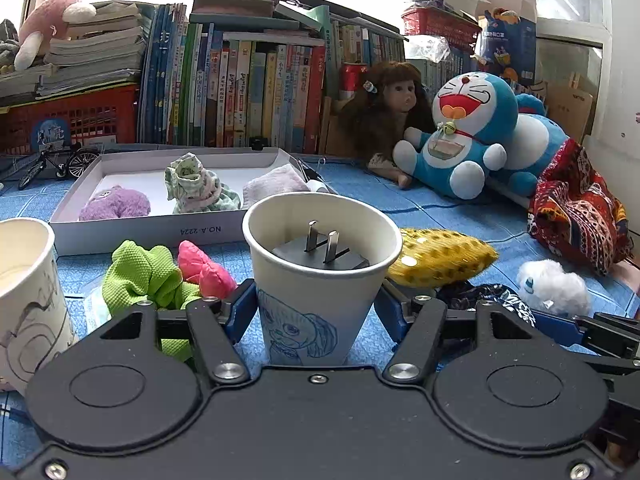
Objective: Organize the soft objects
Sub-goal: 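Grasp the small string-tied white packet with the left gripper while the right grasps the blue floral pouch, then carry the white packet and blue floral pouch over the white tray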
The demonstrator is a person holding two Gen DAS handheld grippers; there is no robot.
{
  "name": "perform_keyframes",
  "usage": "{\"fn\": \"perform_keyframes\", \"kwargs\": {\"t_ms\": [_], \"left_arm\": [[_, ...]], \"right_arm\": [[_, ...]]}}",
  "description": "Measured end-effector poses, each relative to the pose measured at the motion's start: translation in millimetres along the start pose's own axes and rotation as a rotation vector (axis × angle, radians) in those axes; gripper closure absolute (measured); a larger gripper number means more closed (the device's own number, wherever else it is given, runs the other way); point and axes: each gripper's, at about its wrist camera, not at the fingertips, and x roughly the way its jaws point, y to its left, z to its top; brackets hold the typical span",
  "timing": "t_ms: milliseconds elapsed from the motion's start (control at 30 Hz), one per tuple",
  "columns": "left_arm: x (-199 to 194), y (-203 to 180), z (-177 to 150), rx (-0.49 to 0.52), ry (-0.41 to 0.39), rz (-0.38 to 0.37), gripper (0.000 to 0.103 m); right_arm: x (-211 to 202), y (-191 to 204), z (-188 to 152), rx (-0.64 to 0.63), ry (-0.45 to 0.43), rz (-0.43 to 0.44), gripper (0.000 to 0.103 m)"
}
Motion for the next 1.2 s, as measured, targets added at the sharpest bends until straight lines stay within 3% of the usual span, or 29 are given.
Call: {"fn": "perform_keyframes", "kwargs": {"t_ms": [167,300,567,867,1000,1200], "left_arm": [[-19.9,0.7,-5.1,0.043,-0.041,0.008,0.04],[-41.1,0.0,-10.4,0.097,-0.088,0.035,0.033],[-52.7,26.6,-31.1,0.046,-0.003,0.088,0.035],[-40.3,37.2,-44.7,0.013,0.063,0.117,0.057],[-38.2,38.1,-44.3,0.015,0.059,0.134,0.08],[-44.1,37.8,-43.9,0.018,0.056,0.129,0.08]], "right_arm": [[-4.7,7.3,1.6,0.013,-0.001,0.048,0.058],[-4.4,15.0,-3.5,0.009,0.02,0.063,0.058],[-7.1,34.3,-13.8,0.003,0.057,0.115,0.058],[-7.2,51.6,-16.4,-0.041,0.063,0.127,0.057],[-7.3,53.2,-15.8,-0.034,0.067,0.133,0.057],[-10.0,54.8,-14.0,-0.017,0.069,0.142,0.057]]}}
